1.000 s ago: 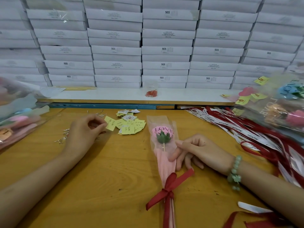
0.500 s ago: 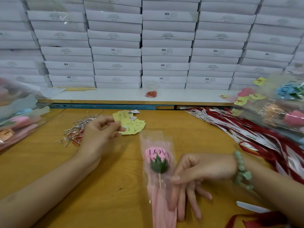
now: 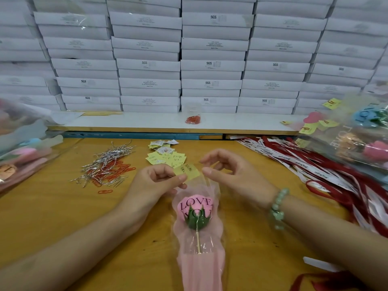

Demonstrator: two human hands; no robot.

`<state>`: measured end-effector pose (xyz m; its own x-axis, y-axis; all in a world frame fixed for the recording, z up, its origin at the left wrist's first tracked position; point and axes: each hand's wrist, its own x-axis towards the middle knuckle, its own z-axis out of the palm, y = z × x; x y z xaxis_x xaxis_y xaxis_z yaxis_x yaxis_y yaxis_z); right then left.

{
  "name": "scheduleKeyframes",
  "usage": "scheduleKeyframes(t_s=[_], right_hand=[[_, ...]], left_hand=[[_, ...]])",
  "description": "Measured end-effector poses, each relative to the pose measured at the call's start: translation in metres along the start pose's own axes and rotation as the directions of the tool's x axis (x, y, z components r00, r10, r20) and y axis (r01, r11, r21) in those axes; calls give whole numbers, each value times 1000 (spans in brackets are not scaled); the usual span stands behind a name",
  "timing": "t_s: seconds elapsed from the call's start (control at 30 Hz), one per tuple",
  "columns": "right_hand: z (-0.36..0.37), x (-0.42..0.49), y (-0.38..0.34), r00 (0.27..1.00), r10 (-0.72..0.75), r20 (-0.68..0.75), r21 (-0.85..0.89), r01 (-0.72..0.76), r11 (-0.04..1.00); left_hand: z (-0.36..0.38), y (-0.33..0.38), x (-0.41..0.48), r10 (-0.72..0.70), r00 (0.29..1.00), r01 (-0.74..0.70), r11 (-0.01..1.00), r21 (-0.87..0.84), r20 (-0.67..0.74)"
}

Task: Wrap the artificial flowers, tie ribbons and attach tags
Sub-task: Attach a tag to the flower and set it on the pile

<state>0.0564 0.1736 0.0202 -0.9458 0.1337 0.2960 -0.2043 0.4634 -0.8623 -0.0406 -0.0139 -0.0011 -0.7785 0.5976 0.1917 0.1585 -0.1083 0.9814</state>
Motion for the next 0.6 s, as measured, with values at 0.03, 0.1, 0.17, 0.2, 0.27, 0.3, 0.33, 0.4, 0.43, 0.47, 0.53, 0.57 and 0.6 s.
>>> scheduleKeyframes(t_s=[0.03,0.1,0.17,0.2,0.27,0.3,0.33,0.4,0.43,0.47,0.53,0.57,0.6], right_hand=[[4,5,0,1000,-8,21,-30,9,1000],[13,14,-1,999,-12,50,-42,14,999],[21,22,0,999,-45,28,-18,45,999],[24,25,1,998,-63,8,3,63,998],[28,26,6,998,-61,-24,22,62,998],[29,26,9,999,-34,-24,10,34,999],[29,25,13,1000,10,-18,-3,-10,1000],[28,25,19,996,82,-25,-24,-83,996],[28,25,20,994,99,-38,-33,-101,994],[27,26,20,993,105,-49,-43,-108,993],[28,26,20,993,105,-51,-63,-109,992],[29,25,20,993,110,-49,-71,-113,991],[29,25,20,992,115,-55,-80,-119,990]], left_hand=[[0,-1,0,2,1000,-2,1000,5,0],[-1,0,0,8,1000,-8,1000,16,12],[0,0,-1,13,1000,-14,999,32,22],[0,0,-1,19,1000,-20,999,49,22],[1,0,-2,28,1000,-29,995,92,10],[1,0,-2,25,1000,-25,994,108,1],[1,1,-2,18,1000,-17,993,117,-8],[-1,1,-1,27,999,-20,987,158,-40],[-4,3,0,53,996,-38,977,208,-71],[-7,5,2,90,990,-60,965,254,-110],[-18,14,10,145,966,-80,956,282,-216],[-26,20,16,148,951,-66,955,289,-271],[-36,27,22,139,940,-44,955,294,-310]])
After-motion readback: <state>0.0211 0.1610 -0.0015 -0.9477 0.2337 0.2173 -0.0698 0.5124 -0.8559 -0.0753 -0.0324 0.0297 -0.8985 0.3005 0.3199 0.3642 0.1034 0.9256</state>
